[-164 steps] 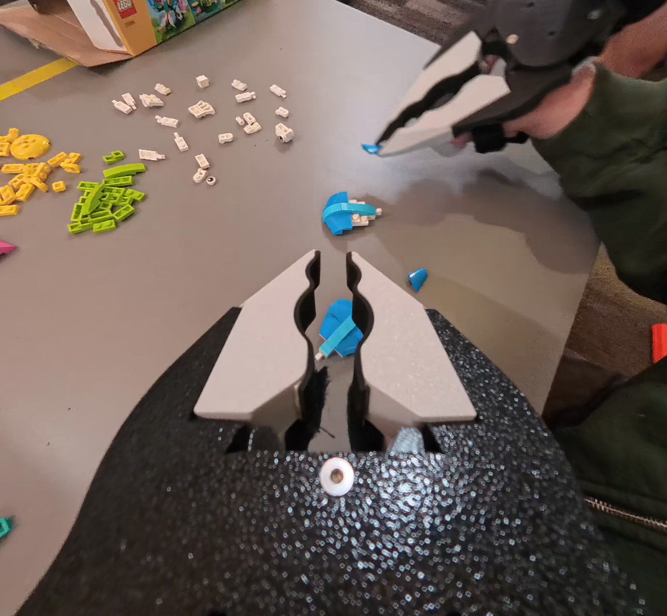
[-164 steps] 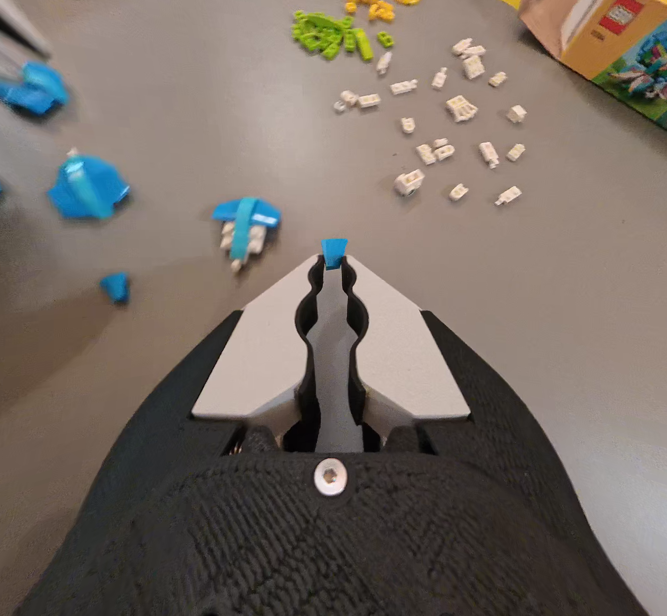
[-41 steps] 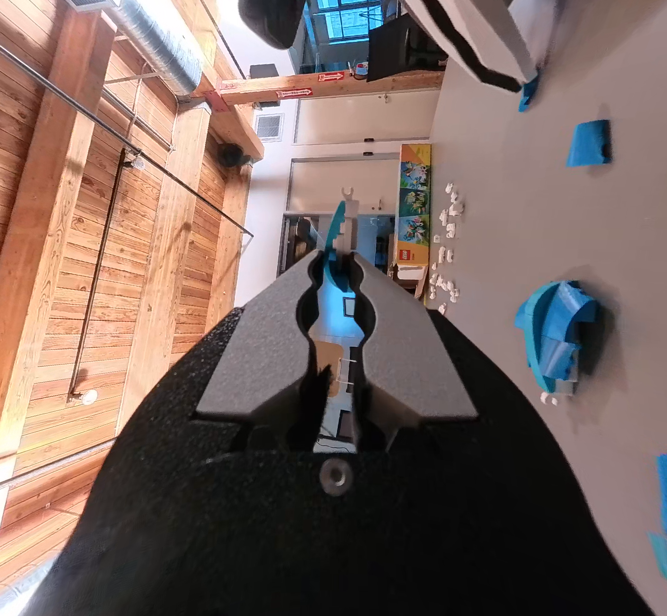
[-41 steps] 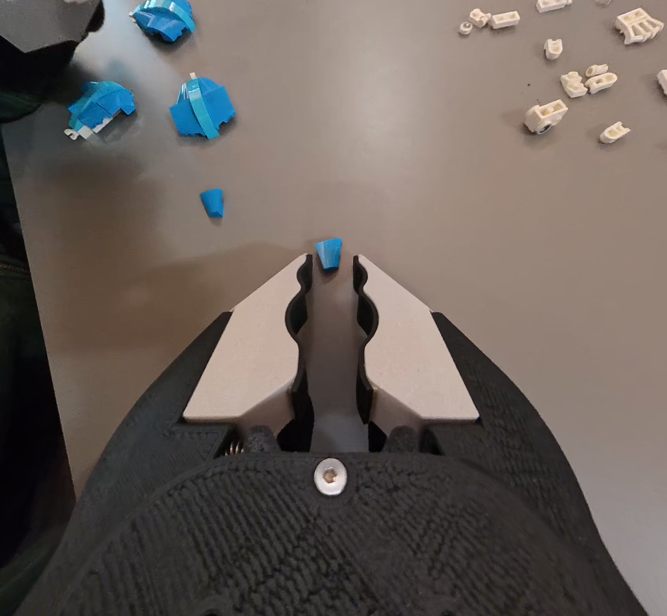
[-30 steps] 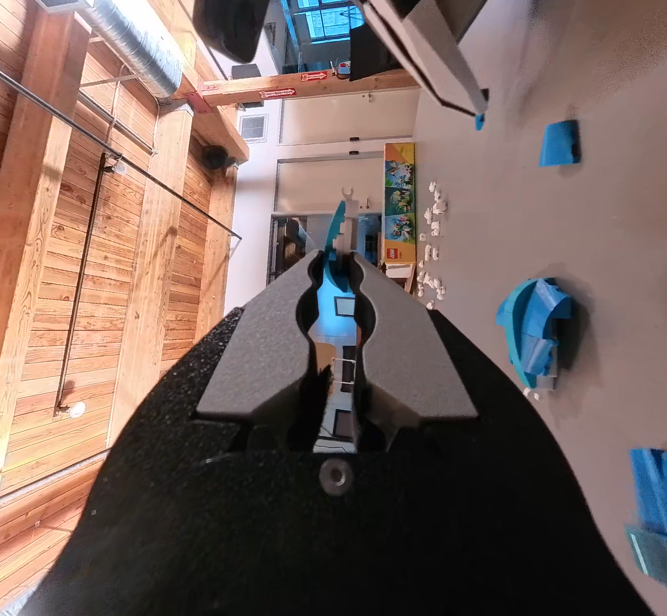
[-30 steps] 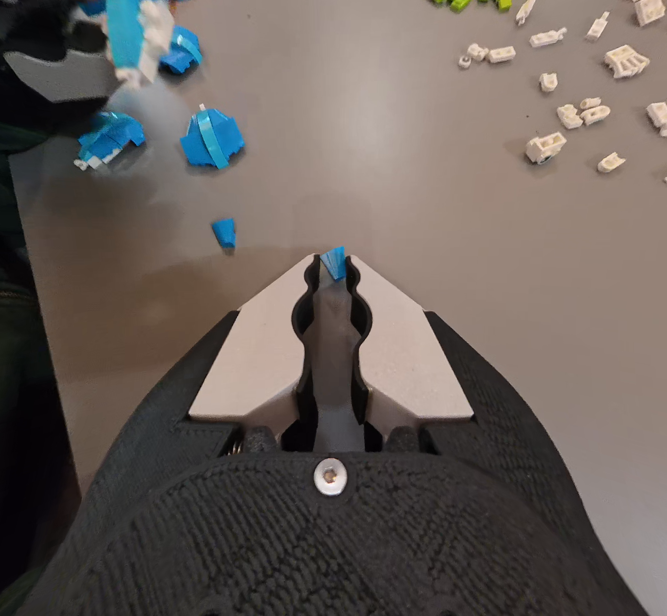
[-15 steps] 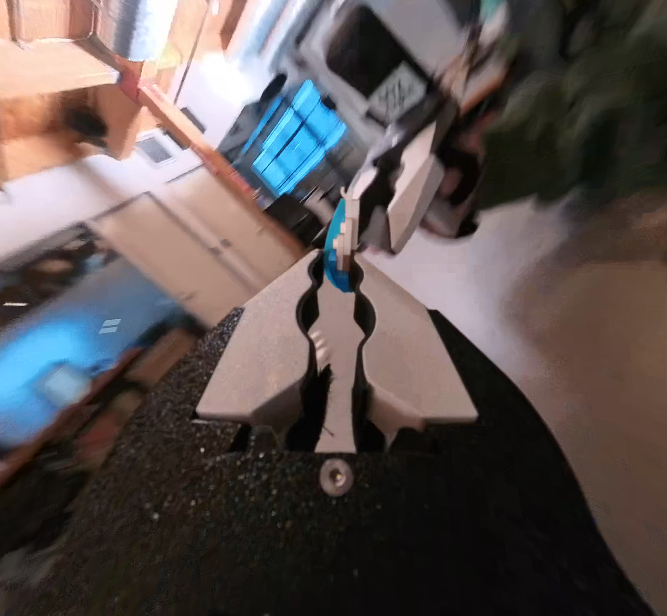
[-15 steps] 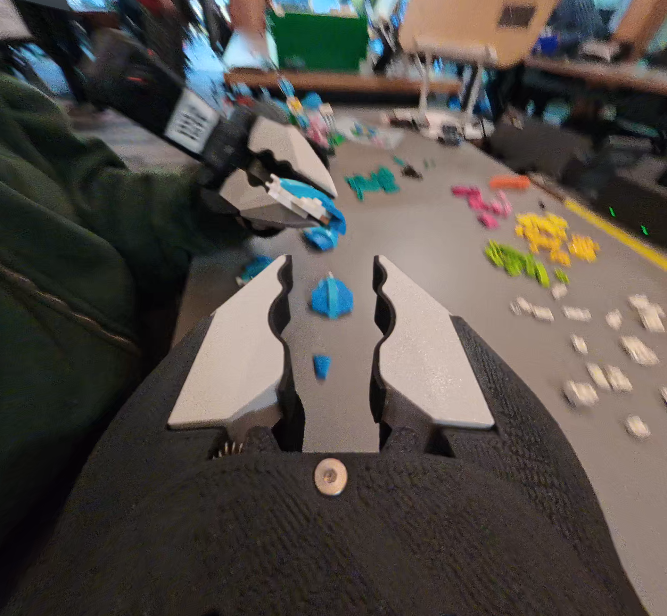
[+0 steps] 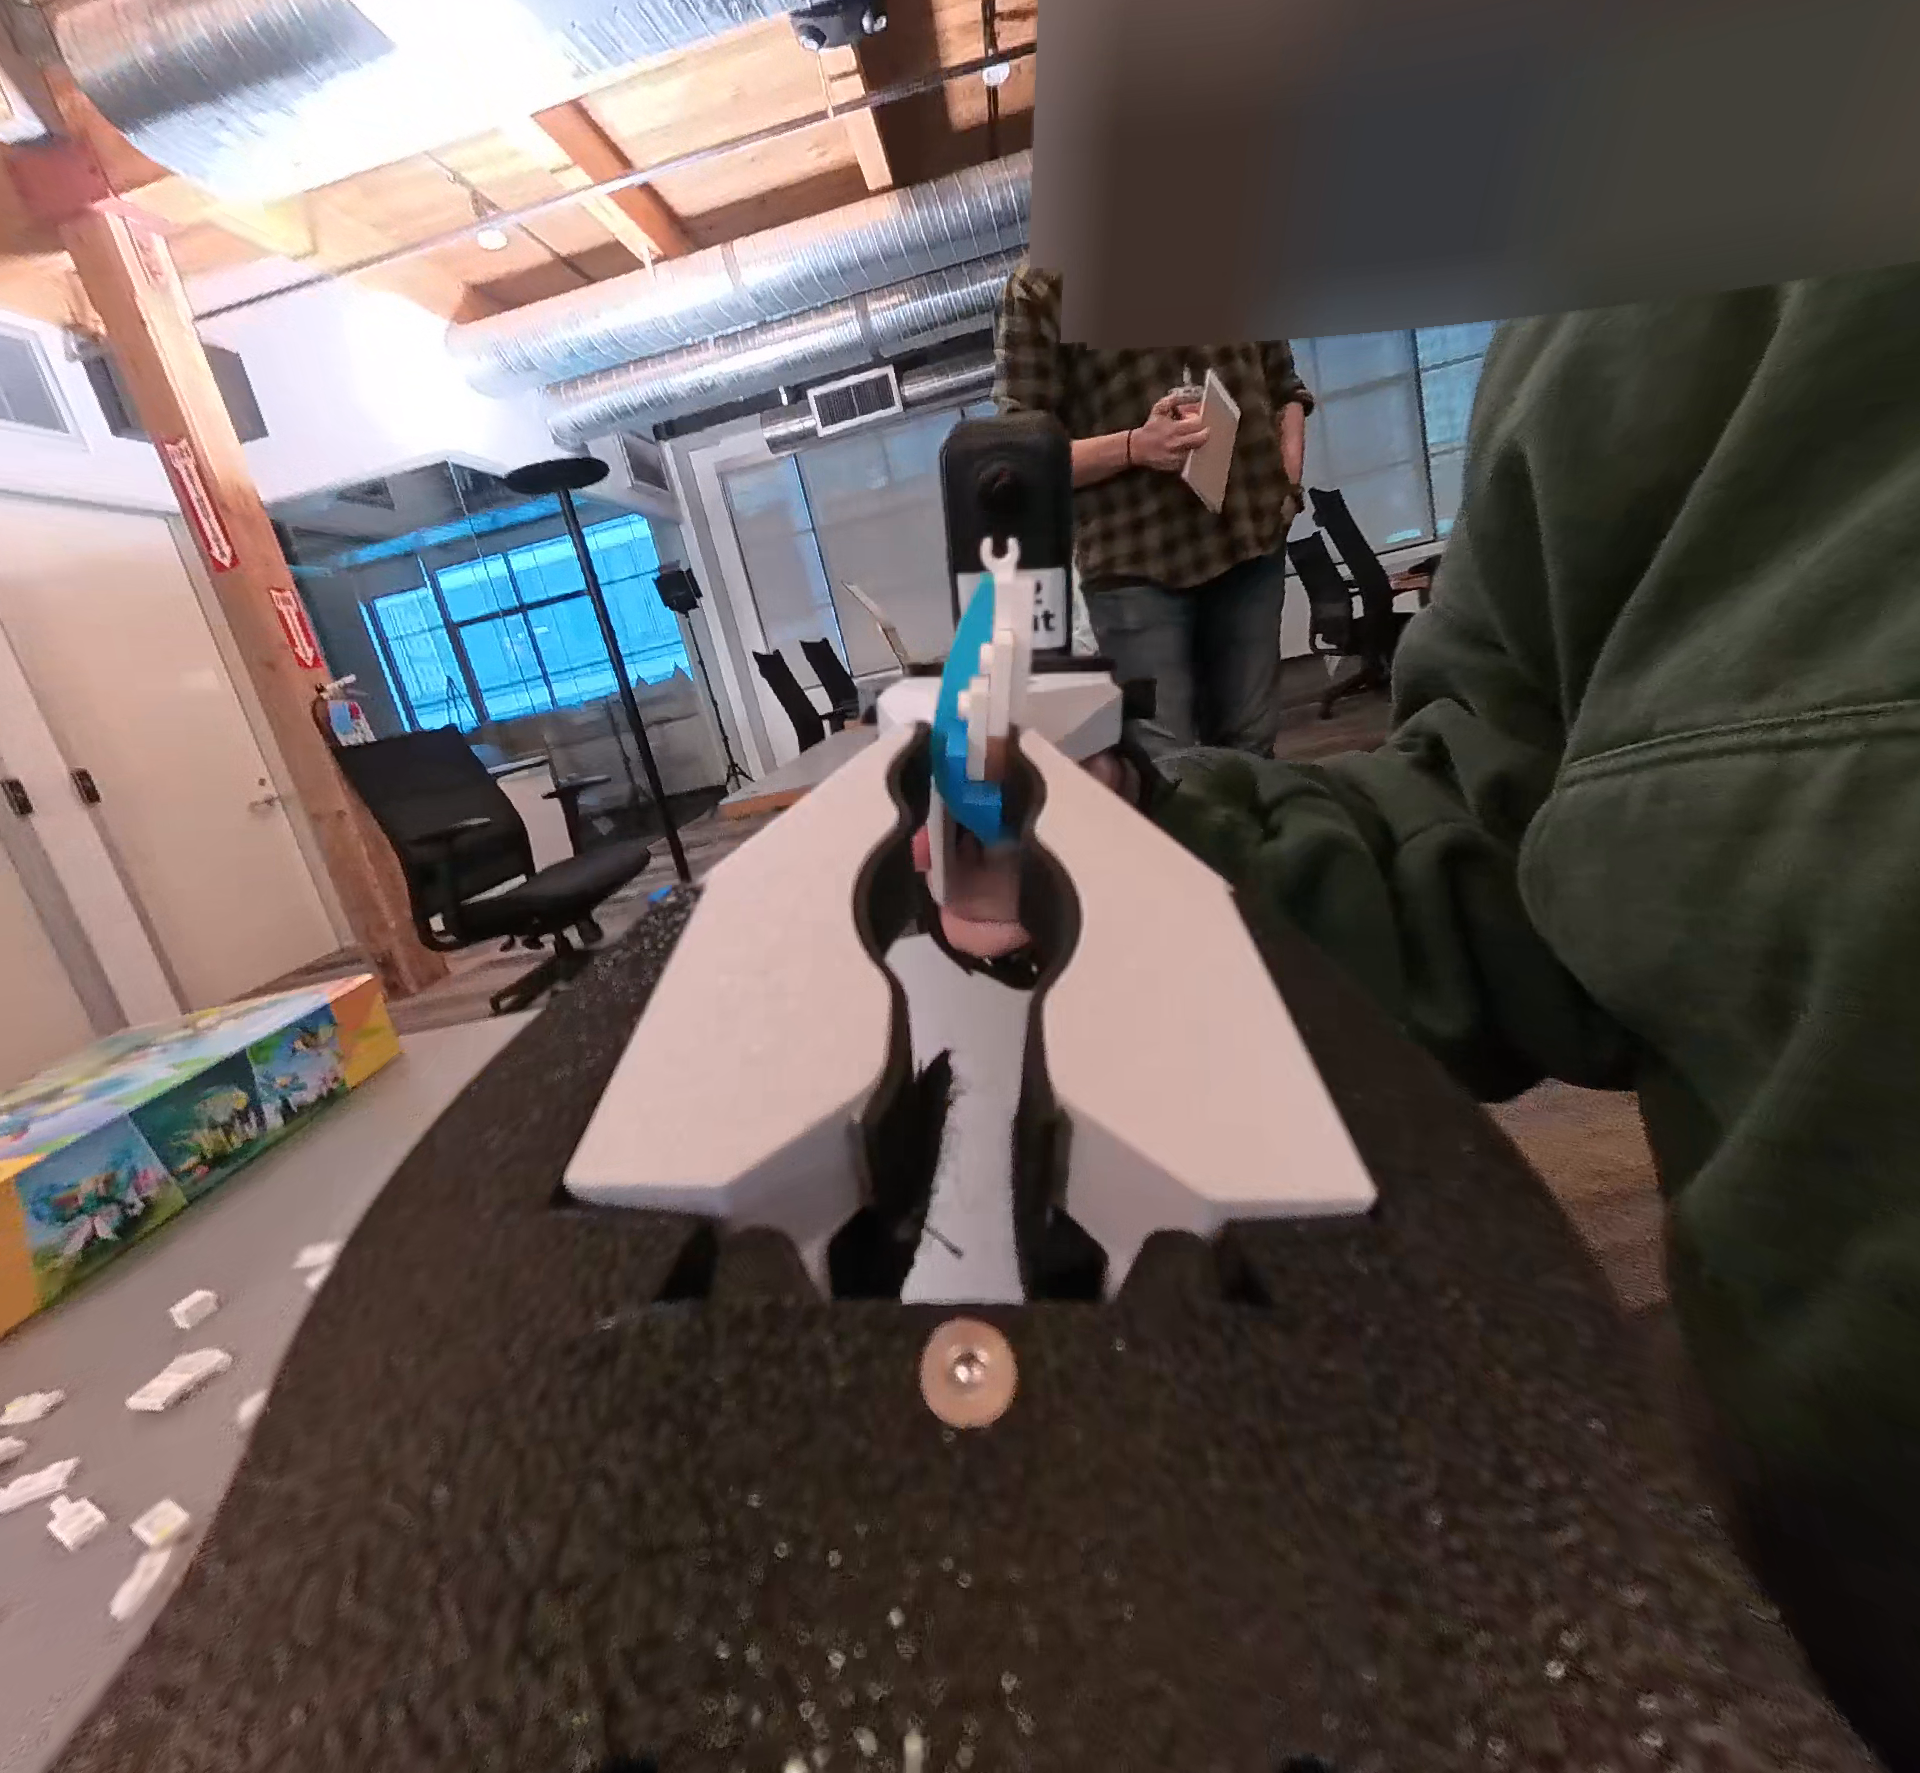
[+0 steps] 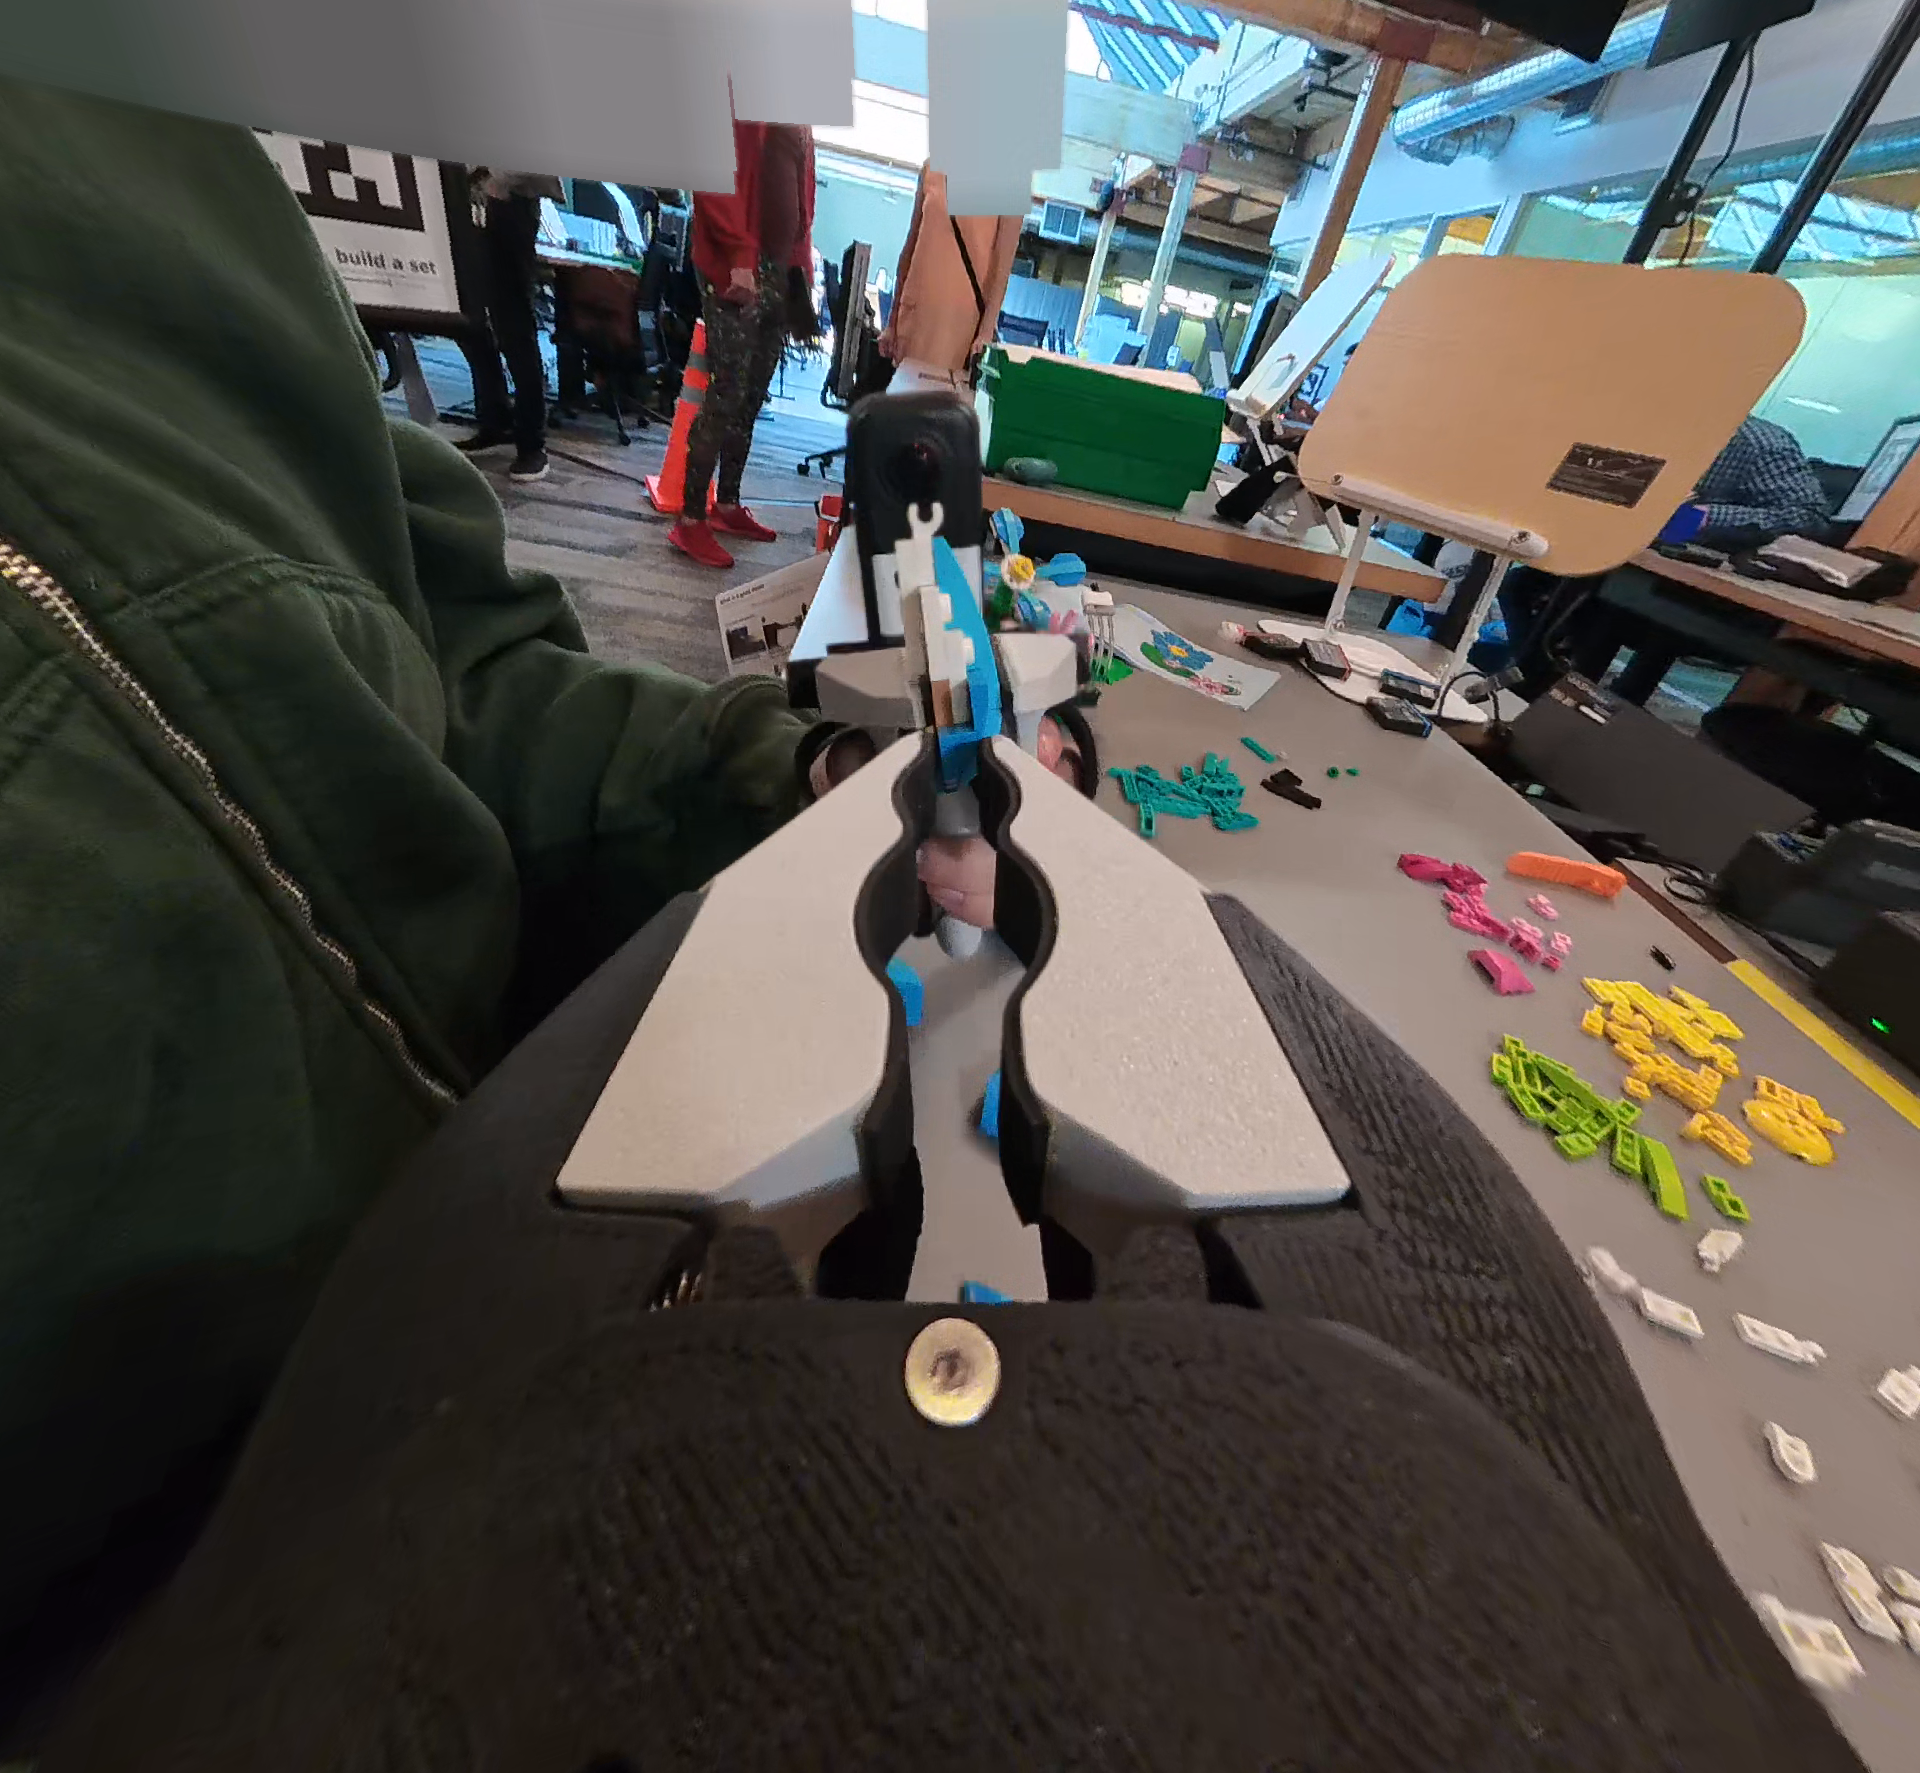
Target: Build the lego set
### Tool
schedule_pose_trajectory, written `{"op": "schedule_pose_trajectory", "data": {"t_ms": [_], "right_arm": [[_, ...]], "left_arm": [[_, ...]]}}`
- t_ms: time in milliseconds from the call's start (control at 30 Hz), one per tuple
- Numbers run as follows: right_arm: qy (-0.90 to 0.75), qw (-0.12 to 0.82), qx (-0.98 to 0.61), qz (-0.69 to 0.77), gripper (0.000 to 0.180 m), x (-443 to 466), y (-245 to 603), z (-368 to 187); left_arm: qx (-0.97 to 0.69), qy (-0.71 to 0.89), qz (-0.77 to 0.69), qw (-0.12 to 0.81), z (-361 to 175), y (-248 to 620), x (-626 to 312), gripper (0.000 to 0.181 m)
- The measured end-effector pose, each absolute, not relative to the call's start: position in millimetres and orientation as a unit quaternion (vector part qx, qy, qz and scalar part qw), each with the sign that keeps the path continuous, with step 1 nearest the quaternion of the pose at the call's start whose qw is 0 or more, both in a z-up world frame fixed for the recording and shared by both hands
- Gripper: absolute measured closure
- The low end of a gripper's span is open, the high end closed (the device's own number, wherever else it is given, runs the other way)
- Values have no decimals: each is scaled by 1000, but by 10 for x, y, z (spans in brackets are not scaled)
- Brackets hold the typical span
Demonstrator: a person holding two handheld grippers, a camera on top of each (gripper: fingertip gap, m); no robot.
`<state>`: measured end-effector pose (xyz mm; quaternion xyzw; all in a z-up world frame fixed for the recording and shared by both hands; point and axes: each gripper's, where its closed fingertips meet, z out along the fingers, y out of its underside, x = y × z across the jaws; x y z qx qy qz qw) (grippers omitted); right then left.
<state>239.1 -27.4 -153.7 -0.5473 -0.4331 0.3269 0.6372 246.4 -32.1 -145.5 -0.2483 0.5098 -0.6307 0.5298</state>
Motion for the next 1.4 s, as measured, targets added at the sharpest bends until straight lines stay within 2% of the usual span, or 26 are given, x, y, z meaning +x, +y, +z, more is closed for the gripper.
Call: {"op": "schedule_pose_trajectory", "data": {"t_ms": [133,233,333,467,600,667,833,967,1067,1200,1333,1400], "right_arm": [[-438,621,-576,301,175,2494,-274,-1626],[-446,599,-614,256,175,2630,-275,-1735],[-468,558,-660,185,175,2775,-291,-1906],[-495,514,-693,104,175,2903,-344,-2005],[-509,497,-701,57,174,2953,-390,-2002],[-512,494,-701,45,174,2959,-406,-1997],[-518,484,-705,29,174,2968,-421,-2036],[-506,513,-692,32,165,2973,-380,-1988],[-504,535,-676,54,155,2944,-385,-1946],[-507,539,-669,66,165,2949,-408,-1948],[-501,538,-674,68,166,3011,-418,-1953],[-486,541,-684,59,167,3125,-382,-1965]], "left_arm": [[-278,529,-615,514,-1555,-320,2561,166],[-315,554,-583,505,-1642,-292,2635,135],[-332,605,-515,508,-1730,-308,2694,128],[-347,674,-407,509,-1872,-310,2802,130],[-341,705,-363,505,-1930,-386,2878,144],[-340,714,-349,503,-1970,-408,2903,145],[-327,725,-331,508,-2015,-443,2927,167],[-334,713,-332,520,-1990,-390,2956,167],[-330,693,-394,505,-1924,-462,2969,167],[-330,677,-445,485,-1864,-508,2982,167],[-342,669,-459,474,-1878,-514,3046,167],[-387,655,-453,465,-1937,-393,3118,150]]}}
